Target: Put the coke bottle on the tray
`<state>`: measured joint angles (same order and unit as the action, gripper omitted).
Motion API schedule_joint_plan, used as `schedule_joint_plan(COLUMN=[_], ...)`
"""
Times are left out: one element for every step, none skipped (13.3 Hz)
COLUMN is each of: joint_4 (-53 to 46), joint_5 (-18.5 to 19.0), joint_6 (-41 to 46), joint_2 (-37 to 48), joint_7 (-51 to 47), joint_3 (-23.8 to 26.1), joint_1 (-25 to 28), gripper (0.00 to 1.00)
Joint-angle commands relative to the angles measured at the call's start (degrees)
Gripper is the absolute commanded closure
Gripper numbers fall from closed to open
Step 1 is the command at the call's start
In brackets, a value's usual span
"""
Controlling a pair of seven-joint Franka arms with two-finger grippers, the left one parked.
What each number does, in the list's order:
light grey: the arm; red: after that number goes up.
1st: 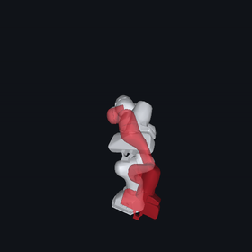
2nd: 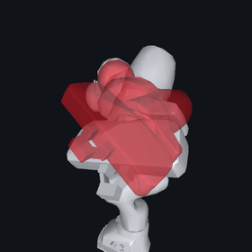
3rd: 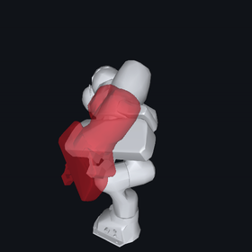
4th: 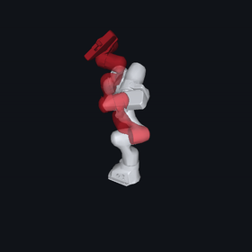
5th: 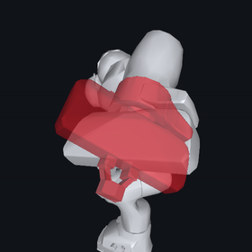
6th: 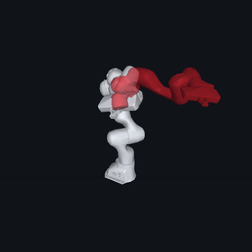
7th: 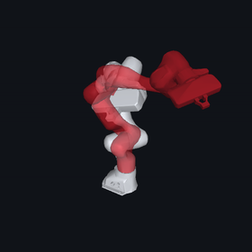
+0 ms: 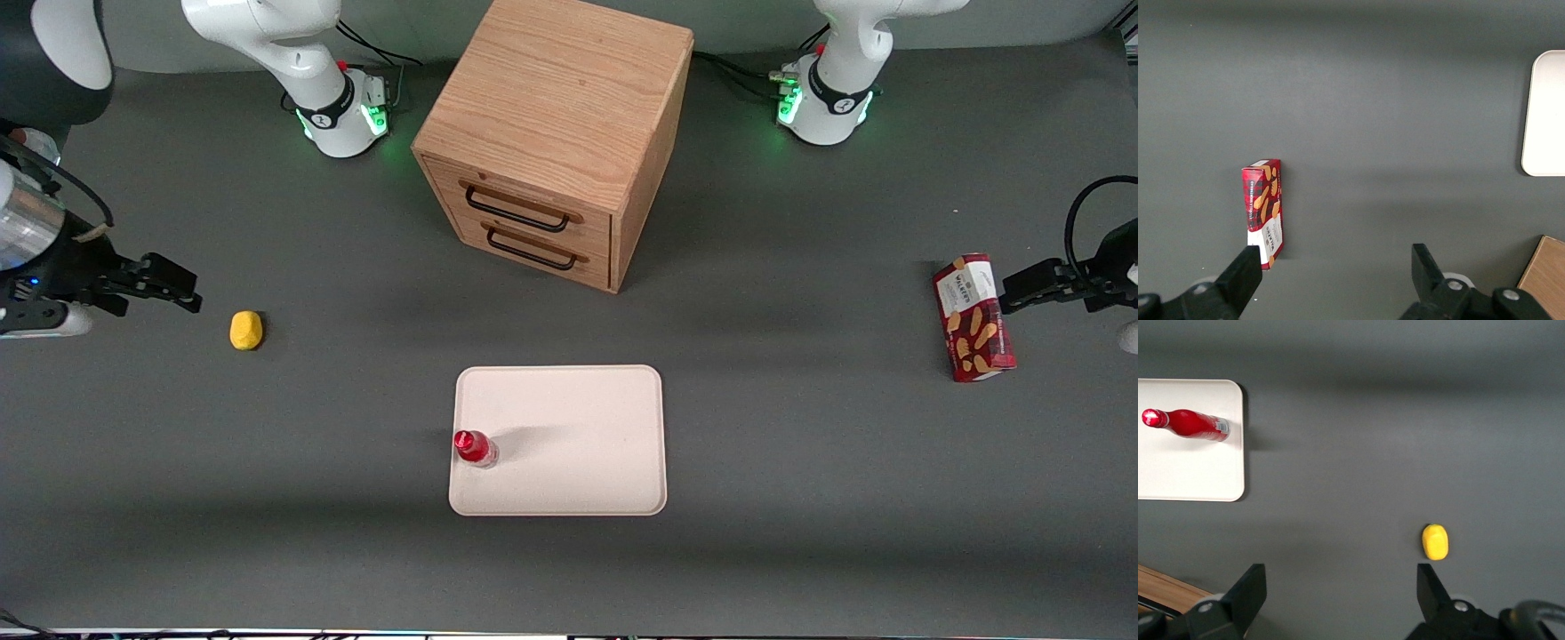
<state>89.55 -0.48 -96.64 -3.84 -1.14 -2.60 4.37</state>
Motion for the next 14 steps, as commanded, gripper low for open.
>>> schedule_joint_plan(joint_4=[-2.08,-2.79,-2.80,-2.97,-2.97,-2.80,-2.80,-2.80,-2.89,-2.97,-3.06,-3.06,-3.06,-3.06], joint_5=[-0.05,-0.05,-0.22,-0.31,-0.40,-0.40,-0.40,-0.40,-0.49,-0.57,-0.57,-0.57,-0.66,-0.75], joint_6=[1.00,1.88,1.89,1.89,1.89,1.89,1.89,1.89,1.80,1.80,1.80,1.80,1.80,1.80], joint_2=[1.02,0.94,0.94,0.94,0.94,0.94,0.94,1.02,1.02,1.02,1.02,1.02,1.02,1.02], joint_7=[2.54,2.54,2.54,2.54,2.37,2.45,2.54,2.63,2.54,2.45,2.45,2.45,2.37,2.37], joint_3=[-0.82,-1.09,-1.18,-1.18,-1.26,-1.26,-1.26,-1.26,-1.26,-1.18,-1.26,-1.35,-2.05,-2.75], joint_1=[-0.33,-0.76,-0.77,-0.86,-0.86,-0.86,-0.77,-0.77,-0.77,-0.68,-0.59,-0.51,-0.42,0.02], gripper=[0.00,0.00,0.00,0.00,0.00,0.00,0.00,0.00,0.00,0.00,0.00,0.00,0.00,0.00])
